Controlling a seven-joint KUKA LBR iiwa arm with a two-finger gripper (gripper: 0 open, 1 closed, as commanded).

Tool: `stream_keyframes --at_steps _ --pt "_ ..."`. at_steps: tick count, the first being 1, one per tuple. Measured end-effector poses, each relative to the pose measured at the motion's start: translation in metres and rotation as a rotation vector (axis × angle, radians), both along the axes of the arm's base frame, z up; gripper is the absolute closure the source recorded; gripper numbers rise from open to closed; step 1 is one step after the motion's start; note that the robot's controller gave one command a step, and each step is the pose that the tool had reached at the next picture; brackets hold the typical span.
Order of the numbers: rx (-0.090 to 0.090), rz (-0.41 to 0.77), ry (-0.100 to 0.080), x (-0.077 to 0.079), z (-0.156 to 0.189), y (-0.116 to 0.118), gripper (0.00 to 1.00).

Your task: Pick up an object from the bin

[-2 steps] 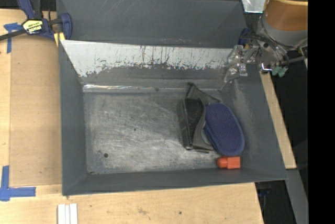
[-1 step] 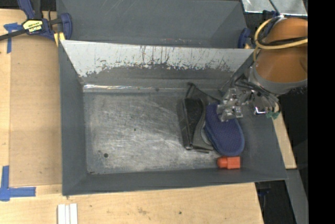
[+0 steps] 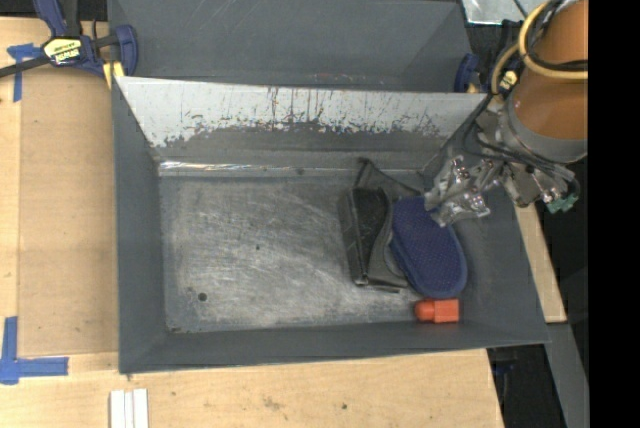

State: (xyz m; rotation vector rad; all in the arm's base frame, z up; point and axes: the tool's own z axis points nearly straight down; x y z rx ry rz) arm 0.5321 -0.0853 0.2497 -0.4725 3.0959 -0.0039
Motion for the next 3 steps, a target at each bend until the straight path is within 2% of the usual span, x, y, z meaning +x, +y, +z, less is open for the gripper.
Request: stream_keyframes --at_steps 1,2,3 --pt "0.0 0.162 0.014 -0.015 -0.09 -0.074 1.0" --pt "-0.007 0.512 0.001 -0.034 0.08 -0.057 1.0" --pt "0.001 0.766 0.011 0.012 -0.047 -0.013 1.0"
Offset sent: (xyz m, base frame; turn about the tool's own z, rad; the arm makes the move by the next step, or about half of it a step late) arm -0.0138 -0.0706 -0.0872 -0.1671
